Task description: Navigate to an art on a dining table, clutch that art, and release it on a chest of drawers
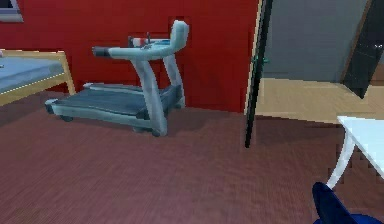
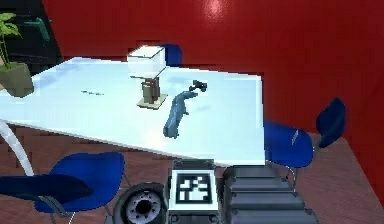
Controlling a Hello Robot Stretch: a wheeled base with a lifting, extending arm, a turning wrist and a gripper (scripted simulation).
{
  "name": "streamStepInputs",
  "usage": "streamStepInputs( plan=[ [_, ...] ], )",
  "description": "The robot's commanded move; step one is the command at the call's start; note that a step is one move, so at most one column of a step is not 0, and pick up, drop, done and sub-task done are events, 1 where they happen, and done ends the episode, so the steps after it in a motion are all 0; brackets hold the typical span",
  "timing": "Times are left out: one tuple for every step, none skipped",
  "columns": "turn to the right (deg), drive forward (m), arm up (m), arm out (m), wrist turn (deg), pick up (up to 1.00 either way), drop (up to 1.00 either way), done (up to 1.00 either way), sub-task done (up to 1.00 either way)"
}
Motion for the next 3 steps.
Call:
streamStepInputs(
  plan=[
    [0.0, 0.0, 0.0, 0.42, 0.0, 0.0, 0.0, 0.0, 0.0],
    [0.0, 0.0, 0.0, 0.0, 45.0, 0.0, 0.0, 0.0, 0.0],
    [0.0, 0.0, 0.0, 0.0, 45.0, 0.0, 0.0, 0.0, 0.0]
  ],
)
